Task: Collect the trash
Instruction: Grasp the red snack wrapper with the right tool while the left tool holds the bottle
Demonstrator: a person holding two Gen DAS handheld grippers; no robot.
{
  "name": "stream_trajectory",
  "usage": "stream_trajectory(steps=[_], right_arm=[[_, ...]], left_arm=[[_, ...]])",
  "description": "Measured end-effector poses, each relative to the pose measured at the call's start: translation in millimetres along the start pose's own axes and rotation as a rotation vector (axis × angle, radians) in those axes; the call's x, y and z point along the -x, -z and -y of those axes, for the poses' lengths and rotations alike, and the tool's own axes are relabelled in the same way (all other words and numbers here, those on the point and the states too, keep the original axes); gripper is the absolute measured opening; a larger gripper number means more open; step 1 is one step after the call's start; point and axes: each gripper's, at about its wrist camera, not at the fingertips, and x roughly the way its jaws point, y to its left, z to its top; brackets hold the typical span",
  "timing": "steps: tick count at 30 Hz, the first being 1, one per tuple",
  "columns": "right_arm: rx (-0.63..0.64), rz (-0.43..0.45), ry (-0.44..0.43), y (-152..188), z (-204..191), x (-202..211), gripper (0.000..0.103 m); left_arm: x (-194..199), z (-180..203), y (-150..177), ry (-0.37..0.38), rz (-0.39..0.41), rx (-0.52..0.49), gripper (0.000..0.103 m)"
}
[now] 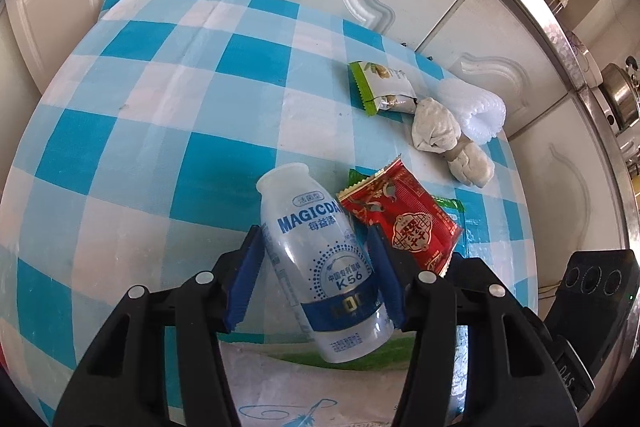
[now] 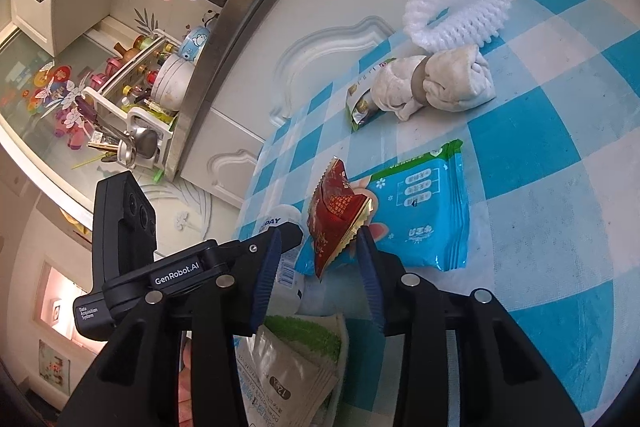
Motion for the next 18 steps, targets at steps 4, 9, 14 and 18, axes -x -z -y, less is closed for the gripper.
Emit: stream_trajectory(steps=[4, 9, 14, 18], right_arm=[[0.008, -0.009, 0.034, 1, -2, -3, 0.013], [0.021, 0.010, 0.011, 1, -3, 1, 0.003], [0.053, 0.009, 0.013, 2, -7, 1, 0.001], [0.061, 0.011, 0.046, 1, -7, 1, 0.005]], left_arm=[[0, 0, 1, 0.005, 0.002, 0.000, 0.053], [3, -5, 1, 0.013, 0.014, 0.018, 0.052], [12, -11, 2, 0.028, 0.033, 0.032, 0.051], [25, -17, 2, 0.042, 0.058, 0.051, 0.049]])
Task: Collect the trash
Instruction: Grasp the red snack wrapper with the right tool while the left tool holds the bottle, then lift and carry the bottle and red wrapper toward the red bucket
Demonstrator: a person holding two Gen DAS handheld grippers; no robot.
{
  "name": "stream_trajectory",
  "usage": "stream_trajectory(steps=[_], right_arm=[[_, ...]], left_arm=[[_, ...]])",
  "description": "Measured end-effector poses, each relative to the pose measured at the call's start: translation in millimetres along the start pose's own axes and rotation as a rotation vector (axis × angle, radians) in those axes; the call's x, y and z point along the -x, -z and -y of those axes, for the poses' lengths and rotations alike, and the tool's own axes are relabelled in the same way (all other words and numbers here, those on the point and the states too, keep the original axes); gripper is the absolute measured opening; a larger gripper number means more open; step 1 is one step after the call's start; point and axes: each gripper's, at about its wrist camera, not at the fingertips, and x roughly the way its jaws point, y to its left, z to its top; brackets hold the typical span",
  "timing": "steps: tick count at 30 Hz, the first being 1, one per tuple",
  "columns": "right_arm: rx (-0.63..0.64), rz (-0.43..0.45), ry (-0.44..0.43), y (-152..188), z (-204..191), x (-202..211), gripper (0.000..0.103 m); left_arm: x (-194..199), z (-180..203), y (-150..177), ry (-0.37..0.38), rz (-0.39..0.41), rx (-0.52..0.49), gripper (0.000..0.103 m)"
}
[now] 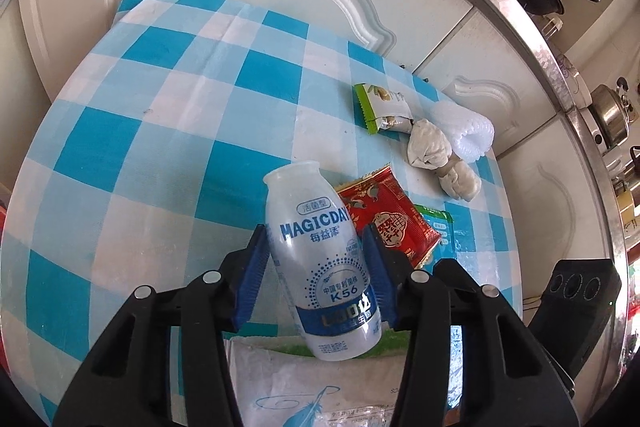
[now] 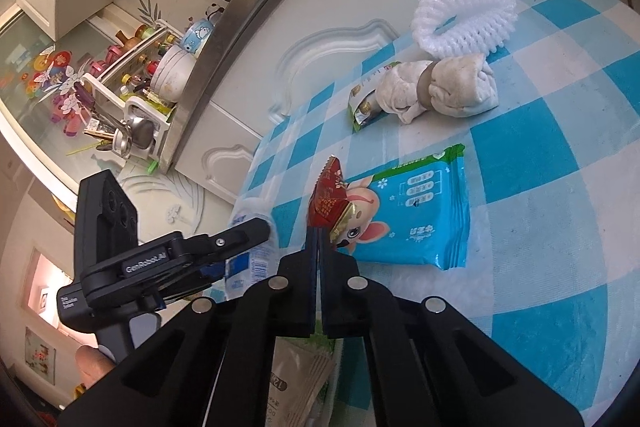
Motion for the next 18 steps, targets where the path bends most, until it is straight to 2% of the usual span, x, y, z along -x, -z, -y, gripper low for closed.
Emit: stream_trajectory(steps=[2, 3, 6, 11, 13, 18], right_arm=[[0.037, -0.001, 0.037, -1, -5, 0, 0.005], [0.045, -0.004, 0.045, -1, -6, -1, 0.010], [0.115, -0.001, 0.089, -1, -17, -1, 0.065], [0.251, 0.003, 0.182, -3, -36, -3, 0.070], [0.284, -0.003, 0.223, -5, -40, -6, 0.078], [0.267, -0.065, 0.229, -12, -39, -24, 0.080]], left_arm=[[8, -4, -1, 0.008, 0.018, 0.012, 0.048], [11, -7, -1, 0.014, 0.026, 0.020, 0.048], [19, -17, -1, 0.031, 0.042, 0.043, 0.047], [23, -33, 3, 0.068, 0.056, 0.078, 0.046], [24, -38, 5, 0.085, 0.058, 0.088, 0.046], [29, -47, 8, 0.123, 0.071, 0.109, 0.046]])
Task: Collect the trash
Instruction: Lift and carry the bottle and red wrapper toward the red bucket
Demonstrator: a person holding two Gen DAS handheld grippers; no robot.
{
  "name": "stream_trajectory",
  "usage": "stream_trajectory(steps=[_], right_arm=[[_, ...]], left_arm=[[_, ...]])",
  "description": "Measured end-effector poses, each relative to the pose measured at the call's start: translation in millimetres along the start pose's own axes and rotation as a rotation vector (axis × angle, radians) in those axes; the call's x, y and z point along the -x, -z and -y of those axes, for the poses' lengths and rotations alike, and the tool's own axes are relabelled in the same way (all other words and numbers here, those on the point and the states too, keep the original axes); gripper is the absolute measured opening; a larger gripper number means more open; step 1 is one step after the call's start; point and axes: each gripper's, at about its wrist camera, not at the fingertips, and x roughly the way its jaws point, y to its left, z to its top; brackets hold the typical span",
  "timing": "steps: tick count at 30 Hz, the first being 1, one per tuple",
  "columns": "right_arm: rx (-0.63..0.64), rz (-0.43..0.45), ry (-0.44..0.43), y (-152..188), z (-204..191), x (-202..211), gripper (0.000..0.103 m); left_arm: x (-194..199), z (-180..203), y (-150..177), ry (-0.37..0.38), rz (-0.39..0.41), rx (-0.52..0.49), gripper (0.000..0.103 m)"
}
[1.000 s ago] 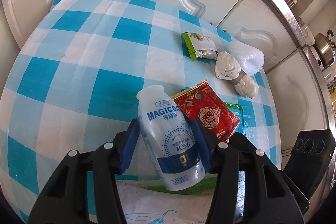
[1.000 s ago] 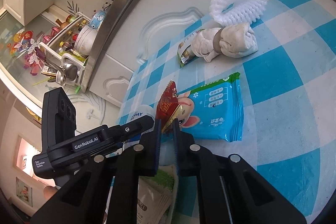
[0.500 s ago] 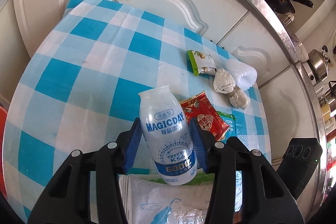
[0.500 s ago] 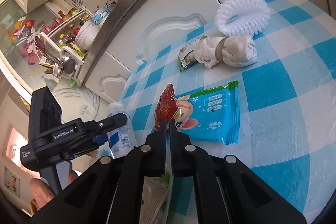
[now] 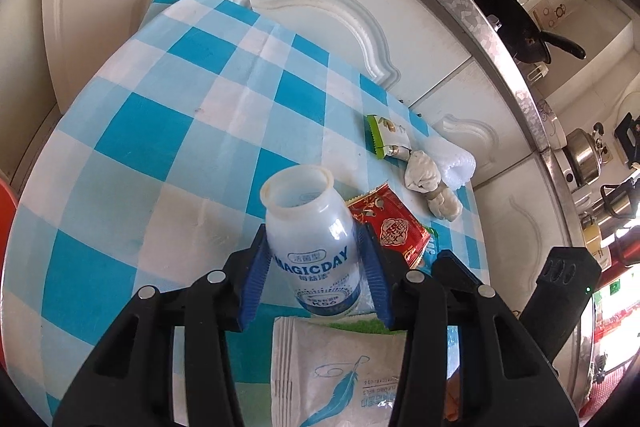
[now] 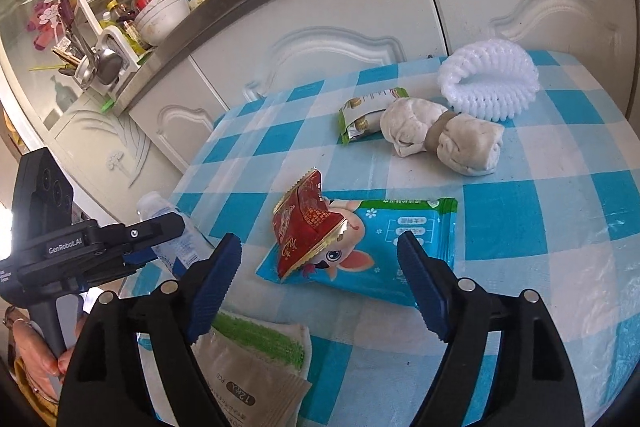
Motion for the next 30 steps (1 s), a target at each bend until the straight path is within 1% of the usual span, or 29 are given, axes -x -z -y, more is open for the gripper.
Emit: stream_trajectory(steps=[2, 5, 7, 8, 10, 11, 12, 15, 20, 30], right_arm=[[-0.009, -0.021, 0.010, -4, 0, -10, 0.080], [-0.020, -0.021, 0.000, -10, 0, -17, 0.080], [-0.004, -0.020, 0.013, -13, -4, -21, 0.080], [0.022, -0.023, 0.017, -13, -7, -23, 0.078], [0.071, -0.026, 0.063, -12, -14, -27, 0.056], [0.092, -0.026, 0.086, -11, -17, -28, 0.050], [0.108, -0.027, 0.099, -9, -20, -30, 0.041], [0.124, -0.025, 0.104, -5, -23, -30, 0.034], [0.110, -0.012, 0.096, 2, -24, -24, 0.028], [0.087, 0.034, 0.126, 14, -32, -2, 0.025]], left_arm=[[3, -4, 0, 0.012, 0.006, 0.011, 0.046], [8, -11, -1, 0.035, 0.020, 0.028, 0.046], [11, -15, -1, 0.046, 0.026, 0.036, 0.046], [13, -17, -1, 0.053, 0.029, 0.038, 0.046], [17, -20, -1, 0.062, 0.036, 0.040, 0.046], [19, -21, -1, 0.069, 0.040, 0.039, 0.046], [20, -22, -1, 0.073, 0.043, 0.038, 0.046], [25, -26, -1, 0.087, 0.050, 0.042, 0.045], [34, -34, 2, 0.099, 0.063, 0.047, 0.045], [52, -58, 9, 0.118, 0.090, 0.068, 0.045]])
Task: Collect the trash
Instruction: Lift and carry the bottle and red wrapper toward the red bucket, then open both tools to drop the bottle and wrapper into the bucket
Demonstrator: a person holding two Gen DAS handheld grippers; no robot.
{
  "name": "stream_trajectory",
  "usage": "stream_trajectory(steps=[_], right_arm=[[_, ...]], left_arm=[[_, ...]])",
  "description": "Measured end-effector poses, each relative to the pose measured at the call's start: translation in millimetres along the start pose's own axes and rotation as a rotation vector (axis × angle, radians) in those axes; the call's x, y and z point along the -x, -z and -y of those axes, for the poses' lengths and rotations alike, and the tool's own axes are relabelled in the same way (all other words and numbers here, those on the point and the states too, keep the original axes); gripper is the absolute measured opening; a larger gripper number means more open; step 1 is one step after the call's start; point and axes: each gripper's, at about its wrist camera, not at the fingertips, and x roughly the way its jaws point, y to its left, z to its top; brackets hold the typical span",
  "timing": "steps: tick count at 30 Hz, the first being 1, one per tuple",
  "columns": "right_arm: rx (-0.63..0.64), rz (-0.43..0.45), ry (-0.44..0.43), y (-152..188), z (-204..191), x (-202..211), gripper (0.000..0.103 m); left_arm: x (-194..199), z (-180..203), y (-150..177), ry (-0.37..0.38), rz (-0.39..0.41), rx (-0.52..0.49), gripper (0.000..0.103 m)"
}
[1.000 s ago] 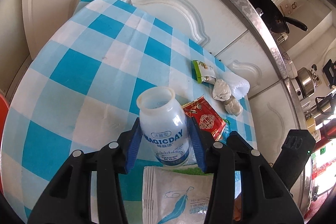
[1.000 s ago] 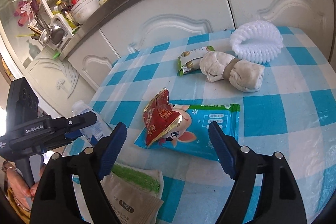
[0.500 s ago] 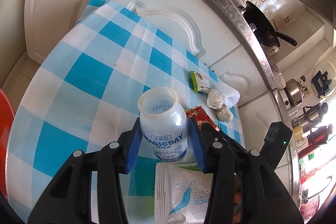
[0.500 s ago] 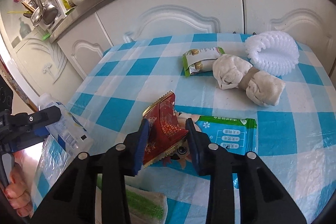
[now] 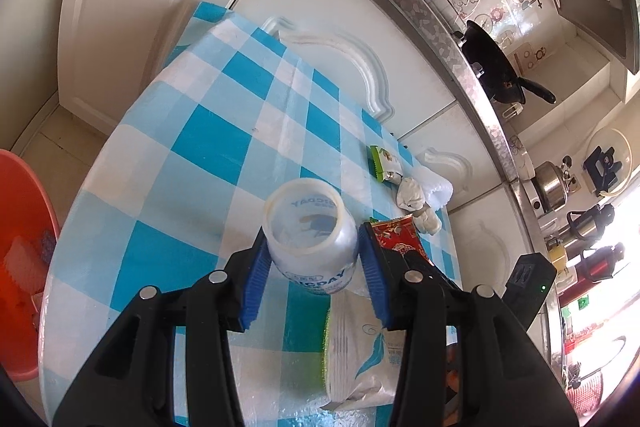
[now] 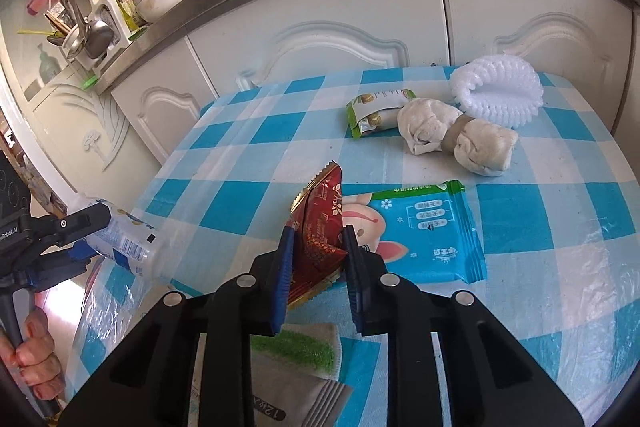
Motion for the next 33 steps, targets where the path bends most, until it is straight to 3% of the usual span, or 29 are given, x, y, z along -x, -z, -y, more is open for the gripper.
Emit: stream_trajectory(steps=[9, 16, 21, 26, 33], right_arm=[[-0.031, 0.074, 0.021, 3, -6, 36, 0.025], [-0.016, 0.096, -0.053, 0, -36, 57, 0.025], [0.027, 0.060, -0.164, 1, -82, 55, 0.025], [0.137, -0.012, -0.270, 12, -152, 42, 0.025], [0.307, -0.129, -0.369, 37, -247, 9, 0.025]], left_arm=[[24, -20, 3, 0.022, 0.033, 0.031, 0.045], [61, -48, 8, -0.014, 0.080, 0.042, 0.045], [98, -80, 12, -0.098, 0.140, 0.051, 0.045], [130, -119, 18, -0.213, 0.184, 0.069, 0.045], [148, -177, 32, -0.326, 0.182, 0.126, 0.045]])
